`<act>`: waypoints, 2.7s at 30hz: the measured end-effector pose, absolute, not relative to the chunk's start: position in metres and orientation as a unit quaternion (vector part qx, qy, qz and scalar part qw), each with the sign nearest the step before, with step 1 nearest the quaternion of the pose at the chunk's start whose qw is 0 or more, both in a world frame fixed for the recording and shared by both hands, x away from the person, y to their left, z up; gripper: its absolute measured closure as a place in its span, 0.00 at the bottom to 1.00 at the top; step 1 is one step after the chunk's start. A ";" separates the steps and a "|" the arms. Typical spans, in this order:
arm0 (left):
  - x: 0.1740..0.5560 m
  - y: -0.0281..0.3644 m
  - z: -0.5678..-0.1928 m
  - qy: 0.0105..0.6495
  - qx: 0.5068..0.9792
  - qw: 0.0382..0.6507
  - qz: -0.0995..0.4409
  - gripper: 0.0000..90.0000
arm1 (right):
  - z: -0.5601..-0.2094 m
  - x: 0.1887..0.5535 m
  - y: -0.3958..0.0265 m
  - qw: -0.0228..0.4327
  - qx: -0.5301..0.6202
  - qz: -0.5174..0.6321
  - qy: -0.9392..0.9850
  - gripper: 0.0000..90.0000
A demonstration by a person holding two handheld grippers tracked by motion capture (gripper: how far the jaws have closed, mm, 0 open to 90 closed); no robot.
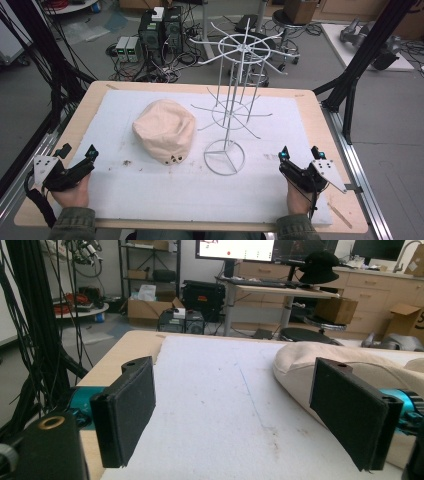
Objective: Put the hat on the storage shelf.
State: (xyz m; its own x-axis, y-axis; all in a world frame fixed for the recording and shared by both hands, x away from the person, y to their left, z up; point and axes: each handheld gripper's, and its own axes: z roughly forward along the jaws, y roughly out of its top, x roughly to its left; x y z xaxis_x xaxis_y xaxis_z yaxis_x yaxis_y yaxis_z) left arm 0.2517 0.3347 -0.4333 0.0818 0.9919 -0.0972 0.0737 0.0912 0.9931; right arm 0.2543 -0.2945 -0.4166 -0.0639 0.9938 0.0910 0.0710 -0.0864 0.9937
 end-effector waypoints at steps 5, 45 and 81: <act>0.252 0.335 -0.433 0.518 0.513 0.527 0.437 0.21 | -0.417 0.254 -0.294 0.445 0.520 0.519 0.511 0.05; 0.272 0.319 -0.377 0.468 0.529 0.569 0.421 0.19 | -0.416 0.254 -0.291 0.434 0.521 0.527 0.512 0.05; 0.358 0.286 -0.333 0.459 0.614 0.528 0.365 0.19 | -0.415 0.254 -0.289 0.435 0.514 0.527 0.518 0.05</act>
